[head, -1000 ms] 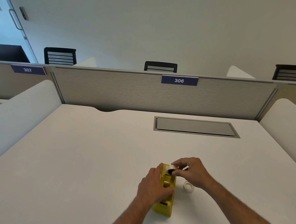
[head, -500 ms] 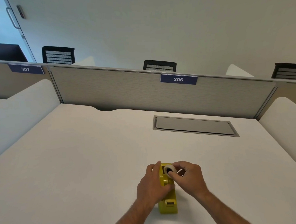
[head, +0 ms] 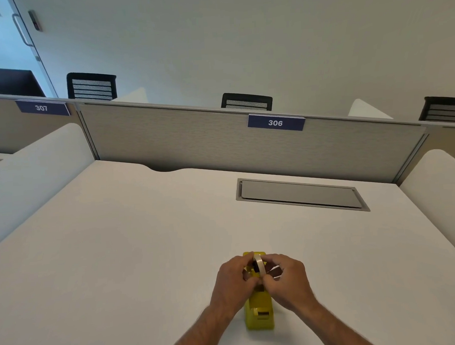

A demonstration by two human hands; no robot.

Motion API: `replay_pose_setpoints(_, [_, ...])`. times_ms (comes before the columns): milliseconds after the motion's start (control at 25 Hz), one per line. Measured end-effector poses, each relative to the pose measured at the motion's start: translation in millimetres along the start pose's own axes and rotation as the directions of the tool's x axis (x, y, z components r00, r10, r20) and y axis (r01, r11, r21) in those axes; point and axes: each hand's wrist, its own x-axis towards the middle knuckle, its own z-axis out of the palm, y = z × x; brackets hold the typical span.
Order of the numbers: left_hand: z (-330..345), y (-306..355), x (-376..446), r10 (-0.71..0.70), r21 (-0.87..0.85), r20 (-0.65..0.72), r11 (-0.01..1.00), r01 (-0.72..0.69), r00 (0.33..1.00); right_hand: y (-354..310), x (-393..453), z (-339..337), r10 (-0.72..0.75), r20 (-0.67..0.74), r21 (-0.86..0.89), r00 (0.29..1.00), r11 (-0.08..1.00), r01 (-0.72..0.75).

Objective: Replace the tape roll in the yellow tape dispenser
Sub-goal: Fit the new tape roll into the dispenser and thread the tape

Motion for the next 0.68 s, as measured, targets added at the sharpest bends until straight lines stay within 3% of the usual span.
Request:
replay_pose_setpoints(400, [-4,4,2,-0.012,0.124,0.069,0.992,0.003,0.998,3,5,-3,0.0,0.062,0.032,0.998,0.999,-0.002])
replay_pose_setpoints(680, [6,1,1,0.007,0.181,-0.001,0.984,-0.007,1.0,15,8,-6,0.007,0.085,-0.024,0.996,1.0,-0.005])
